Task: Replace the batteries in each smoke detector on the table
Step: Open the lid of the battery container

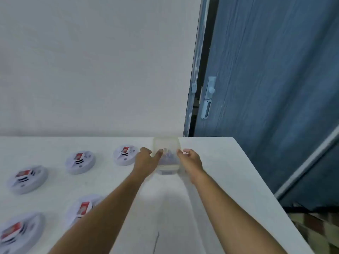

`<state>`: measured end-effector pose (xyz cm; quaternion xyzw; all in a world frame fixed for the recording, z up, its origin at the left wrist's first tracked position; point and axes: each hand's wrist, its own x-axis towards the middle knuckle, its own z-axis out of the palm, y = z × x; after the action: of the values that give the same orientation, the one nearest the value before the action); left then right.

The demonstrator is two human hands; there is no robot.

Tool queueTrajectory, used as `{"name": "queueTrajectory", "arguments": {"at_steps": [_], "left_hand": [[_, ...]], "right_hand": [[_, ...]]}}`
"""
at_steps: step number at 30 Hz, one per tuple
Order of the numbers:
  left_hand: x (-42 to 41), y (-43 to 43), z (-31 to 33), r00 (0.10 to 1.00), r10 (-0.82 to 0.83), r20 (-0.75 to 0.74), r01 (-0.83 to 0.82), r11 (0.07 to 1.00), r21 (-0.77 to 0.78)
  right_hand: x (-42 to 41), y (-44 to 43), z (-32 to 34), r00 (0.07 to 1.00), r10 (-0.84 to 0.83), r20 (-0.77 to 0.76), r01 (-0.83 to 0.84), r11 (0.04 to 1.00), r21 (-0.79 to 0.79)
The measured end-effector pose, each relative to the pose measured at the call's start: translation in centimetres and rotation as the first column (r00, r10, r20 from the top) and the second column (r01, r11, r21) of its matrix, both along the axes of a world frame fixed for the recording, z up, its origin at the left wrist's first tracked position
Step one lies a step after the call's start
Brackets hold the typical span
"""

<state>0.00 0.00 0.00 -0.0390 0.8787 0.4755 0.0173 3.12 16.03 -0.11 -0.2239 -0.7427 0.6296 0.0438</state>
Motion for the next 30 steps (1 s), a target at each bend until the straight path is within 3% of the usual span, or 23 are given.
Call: {"name": "queueTrajectory", "arguments": {"at_steps": [2, 6, 10, 14, 18, 24, 30], "left_hand": [[-0.3, -0.2, -0.4, 0.998, -0.003, 0.064, 0.002, 1.000, 0.020], [-1.0, -0.3, -1.6, 0.991, 0.008, 0.135, -0.037, 0.976, 0.216], [-0.5, 0.3, -1.5, 0.982, 0.007, 0.191, -0.089, 0.899, 0.429], [-0.3, 0.1, -0.9, 0.948, -0.046, 0.316, -0.138, 0.834, 0.534], [-0.1, -0.7, -0.6, 0.913, -0.082, 0.400, -0.154, 0.838, 0.523], [2.2, -2.9, -1.0, 0.857, -0.276, 0.435, -0.027, 0.819, 0.573], [5.4, -4.0, 0.4, 0.793, -0.382, 0.475, 0.184, 0.893, 0.411]], "right_hand": [[-0.1, 0.0, -0.4, 0.999, 0.027, 0.039, -0.027, 1.000, -0.006], [0.4, 0.2, -0.9, 0.997, 0.054, 0.049, -0.049, 0.994, -0.094], [0.3, -0.1, -0.5, 0.997, 0.038, 0.062, -0.027, 0.985, -0.169], [0.2, 0.0, 0.3, 0.991, 0.055, 0.123, -0.024, 0.969, -0.244], [0.7, 0.6, 0.4, 0.971, 0.122, 0.205, -0.071, 0.968, -0.240], [4.1, 2.3, 0.8, 0.905, 0.314, 0.287, -0.235, 0.931, -0.279], [7.3, 3.0, 0.9, 0.824, 0.446, 0.350, -0.358, 0.888, -0.289]]}}
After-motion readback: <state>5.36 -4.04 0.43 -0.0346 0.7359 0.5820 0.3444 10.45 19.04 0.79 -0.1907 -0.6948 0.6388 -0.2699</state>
